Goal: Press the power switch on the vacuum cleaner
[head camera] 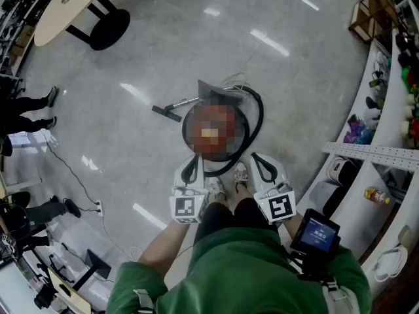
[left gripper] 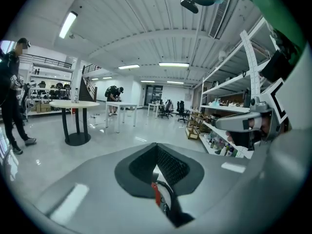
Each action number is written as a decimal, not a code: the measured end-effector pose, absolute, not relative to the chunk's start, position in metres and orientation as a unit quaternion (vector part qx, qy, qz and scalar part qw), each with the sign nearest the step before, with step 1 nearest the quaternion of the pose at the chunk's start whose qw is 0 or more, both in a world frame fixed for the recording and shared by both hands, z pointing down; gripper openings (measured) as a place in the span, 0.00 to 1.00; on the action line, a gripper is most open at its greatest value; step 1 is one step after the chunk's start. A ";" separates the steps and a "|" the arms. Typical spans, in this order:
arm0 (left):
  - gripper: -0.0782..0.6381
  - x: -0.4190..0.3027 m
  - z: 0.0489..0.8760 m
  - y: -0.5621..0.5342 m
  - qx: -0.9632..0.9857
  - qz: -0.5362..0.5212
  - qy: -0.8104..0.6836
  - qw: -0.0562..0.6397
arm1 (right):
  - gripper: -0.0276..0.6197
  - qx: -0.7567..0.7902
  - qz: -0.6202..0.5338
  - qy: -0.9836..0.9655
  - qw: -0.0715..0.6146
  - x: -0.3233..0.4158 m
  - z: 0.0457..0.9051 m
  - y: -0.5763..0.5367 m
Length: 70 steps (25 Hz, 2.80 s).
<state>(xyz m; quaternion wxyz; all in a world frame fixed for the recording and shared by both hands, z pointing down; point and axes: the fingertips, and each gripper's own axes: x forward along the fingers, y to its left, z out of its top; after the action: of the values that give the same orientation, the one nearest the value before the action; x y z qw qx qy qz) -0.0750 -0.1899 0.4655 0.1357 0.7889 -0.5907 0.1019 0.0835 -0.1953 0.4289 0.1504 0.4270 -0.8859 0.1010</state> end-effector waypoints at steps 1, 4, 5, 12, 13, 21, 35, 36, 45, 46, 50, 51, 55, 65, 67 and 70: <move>0.12 -0.073 0.453 -0.190 0.791 0.095 -0.591 0.129 | 0.05 0.428 0.099 -0.886 0.145 0.085 0.420 -0.195; 0.12 -0.068 0.422 -0.183 0.793 0.081 -0.592 0.118 | 0.05 0.434 0.101 -0.886 0.127 0.088 0.396 -0.191; 0.12 -0.067 0.414 -0.180 0.794 0.077 -0.592 0.114 | 0.05 0.435 0.098 -0.887 0.122 0.088 0.389 -0.189; 0.12 -0.063 0.365 -0.162 0.808 0.042 -0.581 0.085 | 0.05 0.439 0.060 -0.892 0.088 0.084 0.338 -0.178; 0.12 -0.062 0.359 -0.159 0.810 0.038 -0.580 0.081 | 0.05 0.440 0.056 -0.892 0.083 0.084 0.332 -0.176; 0.12 -0.059 0.316 -0.140 0.821 0.008 -0.566 0.074 | 0.05 0.442 0.028 -0.895 0.055 0.074 0.295 -0.153; 0.12 -0.059 0.295 -0.106 0.844 -0.009 -0.531 0.074 | 0.05 0.464 0.048 -0.883 0.056 0.062 0.280 -0.101; 0.12 -0.060 0.296 -0.104 0.847 -0.009 -0.526 0.076 | 0.05 0.467 0.050 -0.881 0.056 0.060 0.282 -0.096; 0.12 -0.049 0.301 -0.076 0.862 -0.001 -0.501 0.076 | 0.05 0.482 0.050 -0.873 0.052 0.063 0.287 -0.063; 0.12 -0.045 0.300 -0.071 0.862 -0.002 -0.502 0.073 | 0.05 0.481 0.049 -0.874 0.049 0.065 0.286 -0.059; 0.12 -0.029 0.293 -0.052 0.859 -0.006 -0.507 0.066 | 0.05 0.479 0.051 -0.875 0.041 0.081 0.283 -0.036; 0.12 -0.025 0.292 -0.046 0.858 -0.007 -0.509 0.065 | 0.05 0.478 0.052 -0.876 0.040 0.086 0.284 -0.029; 0.12 -0.002 0.290 -0.017 0.858 -0.002 -0.510 0.062 | 0.05 0.478 0.058 -0.876 0.034 0.109 0.285 0.001; 0.12 0.030 0.286 0.041 0.855 -0.002 -0.516 0.054 | 0.05 0.472 0.062 -0.879 0.028 0.141 0.289 0.056; 0.12 0.033 0.284 0.045 0.857 -0.002 -0.513 0.056 | 0.05 0.476 0.063 -0.877 0.028 0.145 0.286 0.060; 0.12 0.037 0.280 0.047 0.859 -0.008 -0.508 0.057 | 0.05 0.483 0.061 -0.873 0.026 0.149 0.283 0.064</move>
<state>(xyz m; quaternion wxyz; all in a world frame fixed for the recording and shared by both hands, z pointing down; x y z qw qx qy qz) 0.0366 0.0471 0.2797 0.0567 0.8594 -0.5081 -0.0078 0.1495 0.0641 0.2831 0.0263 0.4833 -0.8729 0.0608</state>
